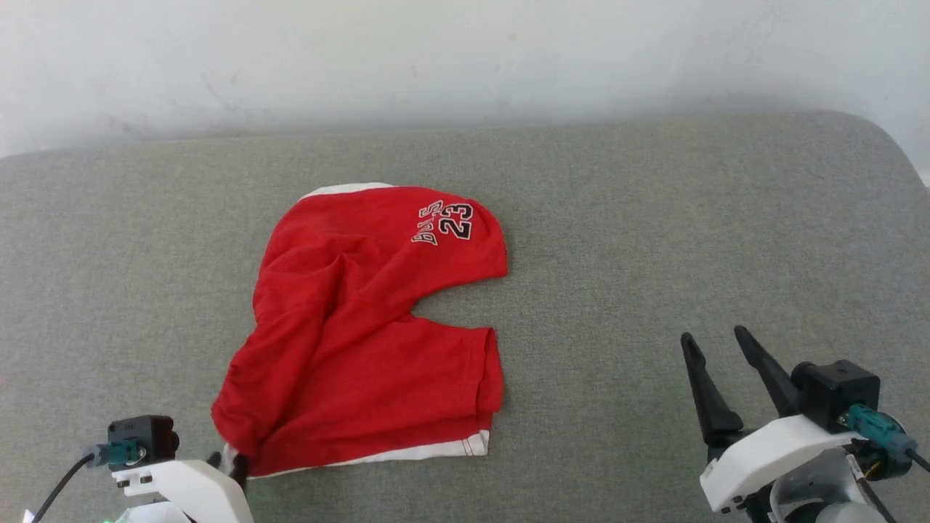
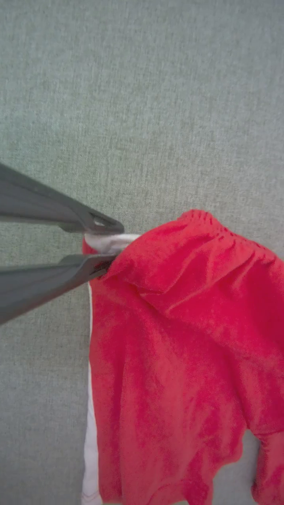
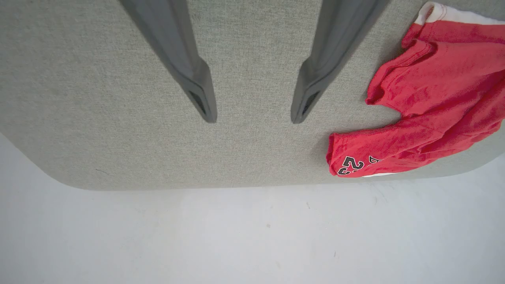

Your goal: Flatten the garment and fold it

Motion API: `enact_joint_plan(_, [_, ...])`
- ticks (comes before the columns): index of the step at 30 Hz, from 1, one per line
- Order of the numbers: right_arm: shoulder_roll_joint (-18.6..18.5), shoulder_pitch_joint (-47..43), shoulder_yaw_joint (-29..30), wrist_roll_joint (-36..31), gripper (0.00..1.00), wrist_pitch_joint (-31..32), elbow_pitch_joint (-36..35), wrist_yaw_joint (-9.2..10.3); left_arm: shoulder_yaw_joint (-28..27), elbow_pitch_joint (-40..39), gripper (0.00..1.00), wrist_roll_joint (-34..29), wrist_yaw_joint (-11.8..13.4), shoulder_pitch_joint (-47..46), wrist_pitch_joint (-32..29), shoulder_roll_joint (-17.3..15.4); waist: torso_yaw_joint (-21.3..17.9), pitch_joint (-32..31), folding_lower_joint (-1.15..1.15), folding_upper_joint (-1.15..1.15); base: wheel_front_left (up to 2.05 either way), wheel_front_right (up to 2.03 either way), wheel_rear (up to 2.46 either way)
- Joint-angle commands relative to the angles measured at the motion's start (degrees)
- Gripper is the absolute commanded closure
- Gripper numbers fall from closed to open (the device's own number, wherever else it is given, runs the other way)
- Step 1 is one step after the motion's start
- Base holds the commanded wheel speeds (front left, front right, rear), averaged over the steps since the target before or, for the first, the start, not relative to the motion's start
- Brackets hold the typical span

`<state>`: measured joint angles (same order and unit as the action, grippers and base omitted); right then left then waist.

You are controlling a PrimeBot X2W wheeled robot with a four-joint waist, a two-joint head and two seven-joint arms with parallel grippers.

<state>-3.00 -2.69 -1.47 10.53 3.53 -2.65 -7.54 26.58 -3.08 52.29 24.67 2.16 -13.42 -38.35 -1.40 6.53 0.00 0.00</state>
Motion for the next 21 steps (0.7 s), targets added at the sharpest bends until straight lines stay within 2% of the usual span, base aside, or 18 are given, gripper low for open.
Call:
enact_joint_plan(1, [0.1,-0.7,-0.2,-0.3,0.00,0.1,-0.3,0.05,-0.5,0.2,0.00,0.0,-0.4,0.0,0.9,0.4,0.1,-0.5,0.00,0.00,0.00,0.00,0.00])
enact_joint_plan(10, [0.1,-3.1,-3.6,0.4,0.00,3.2,0.1,0.05,-2.2,-0.7,0.00,-5.8,-0.6,0.0,15.6,3.6,1.5,-3.8,0.00,0.00,0.00,0.00,0.00])
enact_joint_plan(16, [-0.1,-2.0,-10.6,3.2,0.00,12.2,4.6,0.05,-1.0,0.4,0.00,-10.0,-2.5,-0.1,24.7,6.0,2.8,-4.3,0.00,0.00,0.00,0.00,0.00])
enact_joint_plan(21, [-1.3,3.4,-16.8,6.6,0.00,18.2,10.6,0.05,-0.6,0.0,0.00,-15.1,-3.5,-1.6,27.9,8.3,5.5,-3.4,0.00,0.00,0.00,0.00,0.00])
